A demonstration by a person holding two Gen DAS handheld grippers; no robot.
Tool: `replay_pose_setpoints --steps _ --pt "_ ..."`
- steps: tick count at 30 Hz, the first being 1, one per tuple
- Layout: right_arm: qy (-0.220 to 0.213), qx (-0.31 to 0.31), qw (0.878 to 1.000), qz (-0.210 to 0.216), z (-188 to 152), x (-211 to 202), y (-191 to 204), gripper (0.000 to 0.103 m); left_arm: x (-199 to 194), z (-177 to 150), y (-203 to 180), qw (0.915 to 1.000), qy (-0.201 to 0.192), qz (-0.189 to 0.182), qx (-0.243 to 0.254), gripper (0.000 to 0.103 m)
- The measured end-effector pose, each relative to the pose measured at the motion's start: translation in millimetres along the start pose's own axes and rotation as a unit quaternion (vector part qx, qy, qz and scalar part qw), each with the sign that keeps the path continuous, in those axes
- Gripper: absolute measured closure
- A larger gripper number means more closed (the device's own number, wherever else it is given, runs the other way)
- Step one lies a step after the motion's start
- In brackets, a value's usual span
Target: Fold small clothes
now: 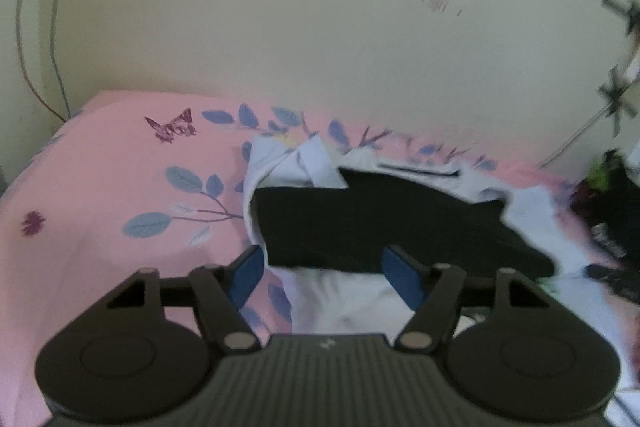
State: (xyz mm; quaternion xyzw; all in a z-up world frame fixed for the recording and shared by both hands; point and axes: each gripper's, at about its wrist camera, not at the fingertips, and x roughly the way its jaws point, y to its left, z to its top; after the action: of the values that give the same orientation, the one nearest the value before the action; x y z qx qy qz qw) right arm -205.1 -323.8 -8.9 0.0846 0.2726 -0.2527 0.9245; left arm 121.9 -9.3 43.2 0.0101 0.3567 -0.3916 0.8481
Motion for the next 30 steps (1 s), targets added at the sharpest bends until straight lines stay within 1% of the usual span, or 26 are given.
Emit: replay_pose_setpoints --steps 1,2,3,4,6,9,11,13,16,18,19,20,21,22,23,24,26,27,28,30 --pt "0.0 0.006 1.0 0.024 0.0 -8.9 -2.9 0.074 -16.4 -3.5 -1.3 1.0 -0.009 0.001 0.004 0.034" --pt "0.002 0.01 0.998 0.055 0.5 -19.5 -8.8 0.065 -35.9 -9.1 -4.5 0.9997 -0.019 0.004 0.013 0.032" --pt "-0.002 0.01 0.997 0.076 -1.3 -33.1 -12.5 0.055 -51.1 -13.2 -6.4 0.9994 -0.026 0.005 0.022 0.031" --pt "-0.006 0.003 0.996 0.094 -4.7 -48.1 -16.2 0.055 -67.3 -20.2 -8.8 0.999 -0.031 0.007 0.031 0.028" --pt "-0.002 -0.015 0.993 0.115 -14.1 -74.9 -23.7 0.055 -96.6 -36.2 -12.7 0.9986 -0.032 0.011 0.04 0.027" --pt "0.008 -0.026 0.989 0.146 -33.3 -107.8 -39.5 0.055 -125.1 -60.2 -16.3 0.9989 -0.016 0.021 0.038 0.025" --pt "0.014 -0.032 0.986 0.165 -47.9 -126.6 -49.6 0.055 -139.3 -77.7 -16.1 0.999 -0.003 0.036 0.028 0.025" --pt "0.018 -0.037 0.983 0.18 -64.5 -144.6 -55.9 0.053 -152.6 -95.3 -15.3 0.999 0.005 0.043 0.01 0.025" --pt "0.028 -0.039 0.976 0.212 -88.5 -158.7 -57.2 0.051 -165.8 -121.9 -15.1 0.9992 0.016 0.032 -0.02 0.024" --pt "0.044 -0.045 0.974 0.219 -103.7 -159.8 -52.5 0.053 -170.8 -139.6 -17.1 0.9987 0.024 0.031 -0.032 0.023" --pt "0.053 -0.05 0.973 0.218 -113.4 -159.6 -48.2 0.058 -172.4 -147.2 -17.4 0.9984 0.029 0.032 -0.037 0.022" --pt "0.055 -0.053 0.973 0.217 -121.8 -161.1 -45.6 0.065 -174.3 -155.7 -17.1 0.998 0.034 0.031 -0.043 0.022" --pt "0.039 -0.055 0.974 0.215 -129.8 -168.3 -43.4 0.09 -175.6 -161.9 -16.9 0.9975 0.039 0.032 -0.049 0.022" --pt "0.044 -0.049 0.972 0.227 -136.6 -174.1 -41.8 0.094 -177.8 -168.1 -16.7 0.997 0.043 0.034 -0.054 0.022" --pt "0.048 -0.037 0.969 0.238 -142.6 -181.5 -40.9 0.096 -181.0 -173.8 -16.3 0.9965 0.046 0.037 -0.06 0.021" --pt "0.054 -0.021 0.963 0.265 -148.6 -191.4 -40.7 0.097 -184.0 -179.0 -16.0 0.9961 0.047 0.038 -0.064 0.02" --pt "0.05 -0.003 0.943 0.328 -157.7 -214.1 -44.0 0.097 -190.2 -188.7 -17.8 0.9956 0.05 0.035 -0.071 0.018" --pt "0.04 -0.003 0.937 0.348 -162.6 -226.3 -44.0 0.097 -192.3 -192.1 -18.6 0.9955 0.052 0.031 -0.073 0.017" --pt "0.035 -0.008 0.936 0.351 -166.0 -235.2 -43.4 0.097 -194.0 -195.1 -19.3 0.9955 0.053 0.029 -0.074 0.016" --pt "0.028 -0.011 0.946 0.324 -168.4 -239.5 -47.8 0.096 -194.5 -201.9 -20.5 0.9947 0.06 0.024 -0.079 0.016"
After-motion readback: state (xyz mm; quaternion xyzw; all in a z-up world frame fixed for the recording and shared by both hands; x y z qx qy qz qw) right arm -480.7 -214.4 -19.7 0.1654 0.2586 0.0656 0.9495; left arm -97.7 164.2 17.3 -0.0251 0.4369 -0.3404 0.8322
